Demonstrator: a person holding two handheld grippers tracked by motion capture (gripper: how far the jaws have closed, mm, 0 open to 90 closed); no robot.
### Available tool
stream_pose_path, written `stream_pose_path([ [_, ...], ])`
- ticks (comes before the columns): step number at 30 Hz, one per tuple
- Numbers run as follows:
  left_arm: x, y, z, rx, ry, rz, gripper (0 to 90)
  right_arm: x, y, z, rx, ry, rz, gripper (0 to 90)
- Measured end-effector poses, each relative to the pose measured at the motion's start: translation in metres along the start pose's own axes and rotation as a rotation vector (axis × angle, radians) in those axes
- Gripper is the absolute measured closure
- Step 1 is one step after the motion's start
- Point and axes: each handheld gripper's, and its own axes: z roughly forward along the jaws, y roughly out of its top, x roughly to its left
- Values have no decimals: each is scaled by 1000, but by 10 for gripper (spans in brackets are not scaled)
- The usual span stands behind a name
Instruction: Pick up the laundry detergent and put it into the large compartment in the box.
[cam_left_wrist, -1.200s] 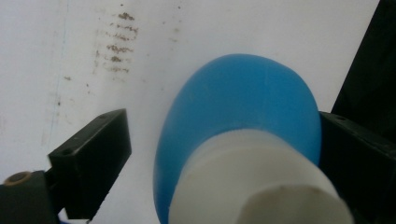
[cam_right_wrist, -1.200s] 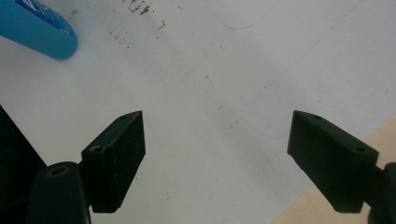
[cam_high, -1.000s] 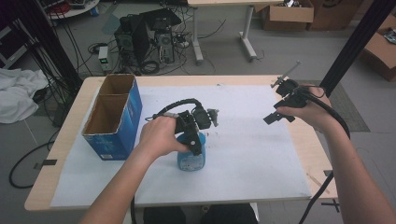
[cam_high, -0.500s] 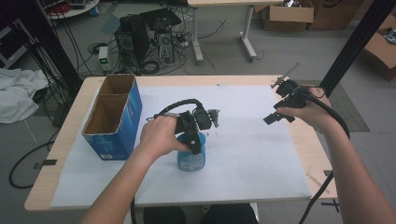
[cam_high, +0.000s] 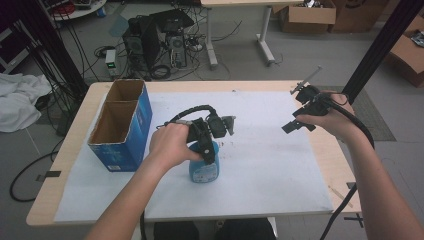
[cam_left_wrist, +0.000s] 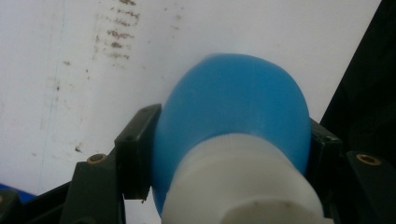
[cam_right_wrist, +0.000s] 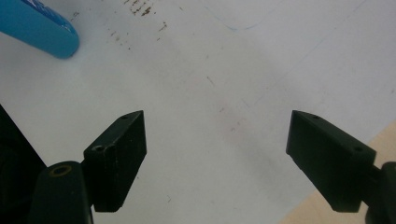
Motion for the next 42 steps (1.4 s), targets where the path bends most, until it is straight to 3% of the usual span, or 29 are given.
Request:
stream_pose_path([
  [1,0,0,0,0,0,0,360,0,0,0,0,0,0,202],
  [2,2,-2,-5,-12,-3,-45,361,0,0,0,1,1,0,203],
  [5,5,-4,-11,-16,1,-83,361,0,0,0,0,1,4,203],
  [6,8,-5,-20,-15,11,-116,363,-1,1,-1,1,-2,3,203],
  [10,15,-11,-41,-16,23,-182,363,0,2,-2,-1,-1,0,204],
  [11,15,-11,-41,-16,23,-182,364,0,2,-2,-4,1,3,204],
  [14,25,-19,-66,-29,27,-273,365,-1,2,-4,-8,0,2,203],
  [15,25,-19,-66,-29,27,-273,365,-1,2,-4,-8,0,2,203],
  [16,32,-25,-78,-37,24,-335,365,-1,2,-5,-10,1,3,204],
  [17,35,-28,-84,-43,21,-366,365,-1,2,-5,-11,1,3,204],
  [18,39,-32,-90,-46,20,-393,365,-1,2,-6,-11,1,8,204],
  [19,39,-32,-90,-46,20,-393,365,-1,2,-6,-11,1,8,204],
  [20,46,-39,-101,-58,20,-453,366,-1,2,-6,-13,1,7,203],
  [21,50,-42,-106,-63,21,-485,366,-1,2,-6,-14,2,7,203],
  [22,50,-42,-106,-63,21,-485,366,-1,2,-6,-14,2,7,203],
  [23,54,-46,-111,-70,24,-515,366,-2,2,-7,-15,1,5,204],
  [24,63,-56,-122,-72,24,-582,366,-2,2,-7,-15,2,7,204],
  [25,63,-56,-122,-72,24,-582,366,-2,2,-7,-15,2,7,204],
  [26,72,-66,-130,-83,22,-650,367,-2,1,-8,-15,2,8,204],
  [28,80,-76,-138,-89,19,-714,367,-3,0,-9,-16,2,9,204],
  [29,80,-76,-138,-89,19,-714,367,-3,0,-9,-16,2,9,204],
  [31,92,-91,-149,-97,25,-790,368,-5,-1,-9,-20,3,12,203],
  [34,101,-106,-157,-112,26,-870,368,-6,-2,-8,-18,7,17,204],
  [35,101,-106,-157,-112,26,-870,368,-7,-2,-8,-15,6,18,204],
  [36,106,-116,-163,-118,27,-910,368,-7,-2,-8,-16,5,16,205],
  [39,114,-130,-170,-121,35,-961,368,-8,-2,-8,-17,5,16,205],
  [40,114,-130,-170,-121,35,-961,369,-8,-2,-8,-17,5,16,205],
  [41,118,-139,-175,-128,45,-996,369,-9,-2,-8,-14,5,16,205],
  [42,118,-139,-175,-128,45,-996,369,-9,-2,-8,-14,5,16,205],
])
